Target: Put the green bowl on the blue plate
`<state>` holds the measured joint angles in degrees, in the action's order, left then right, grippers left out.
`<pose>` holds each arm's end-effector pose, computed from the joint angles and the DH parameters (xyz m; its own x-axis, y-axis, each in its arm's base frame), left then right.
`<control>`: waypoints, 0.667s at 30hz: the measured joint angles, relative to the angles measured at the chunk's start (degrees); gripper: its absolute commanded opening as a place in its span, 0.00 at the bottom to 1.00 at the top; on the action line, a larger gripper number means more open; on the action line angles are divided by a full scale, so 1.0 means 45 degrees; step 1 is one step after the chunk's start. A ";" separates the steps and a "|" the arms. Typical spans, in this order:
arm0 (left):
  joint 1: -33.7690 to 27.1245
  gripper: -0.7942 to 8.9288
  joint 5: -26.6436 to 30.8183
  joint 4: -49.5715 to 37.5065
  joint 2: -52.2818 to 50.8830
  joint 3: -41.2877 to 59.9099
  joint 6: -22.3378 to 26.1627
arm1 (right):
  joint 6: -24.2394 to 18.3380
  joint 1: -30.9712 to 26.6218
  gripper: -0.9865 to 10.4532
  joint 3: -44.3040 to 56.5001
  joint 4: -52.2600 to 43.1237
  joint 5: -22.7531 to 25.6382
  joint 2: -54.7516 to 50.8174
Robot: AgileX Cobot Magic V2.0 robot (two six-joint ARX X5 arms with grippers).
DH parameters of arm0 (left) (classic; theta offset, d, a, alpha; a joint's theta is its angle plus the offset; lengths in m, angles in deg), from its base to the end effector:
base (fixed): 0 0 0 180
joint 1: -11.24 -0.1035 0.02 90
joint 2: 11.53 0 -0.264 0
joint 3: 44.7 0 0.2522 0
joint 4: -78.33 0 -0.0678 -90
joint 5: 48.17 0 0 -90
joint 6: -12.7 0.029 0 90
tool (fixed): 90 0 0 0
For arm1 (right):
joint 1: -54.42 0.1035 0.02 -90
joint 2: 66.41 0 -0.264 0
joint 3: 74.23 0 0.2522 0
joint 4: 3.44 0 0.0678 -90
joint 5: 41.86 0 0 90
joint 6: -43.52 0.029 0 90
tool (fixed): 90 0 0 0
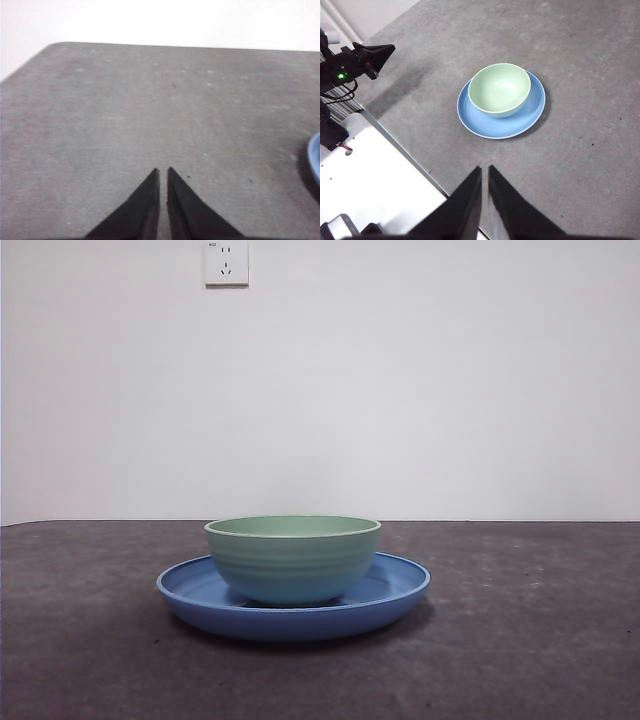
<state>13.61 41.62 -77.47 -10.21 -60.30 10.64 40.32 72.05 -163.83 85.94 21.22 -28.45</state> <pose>0.0957 -0.0041 0.1551 0.9840 -0.0444 -0.1723 0.0387 0.9986 -0.0360 0.0365 0.0254 0.4063 0.5349 0.6450 -0.5458 -0.6429 0.7298 0.2325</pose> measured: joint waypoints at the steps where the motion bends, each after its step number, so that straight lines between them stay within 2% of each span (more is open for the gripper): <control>1: 0.0000 0.11 0.0053 0.0000 -0.0044 0.0000 0.0000 | -0.0005 0.0000 0.10 0.0000 0.0000 0.0000 0.0000; 20: 0.0000 0.11 0.0073 0.0000 -0.0228 0.0000 0.0627 | 0.0000 0.0000 0.10 0.0000 0.0000 0.0000 0.0000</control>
<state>13.61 41.95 -77.47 -11.23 -60.30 13.46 40.32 72.05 -163.83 85.94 21.22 -28.45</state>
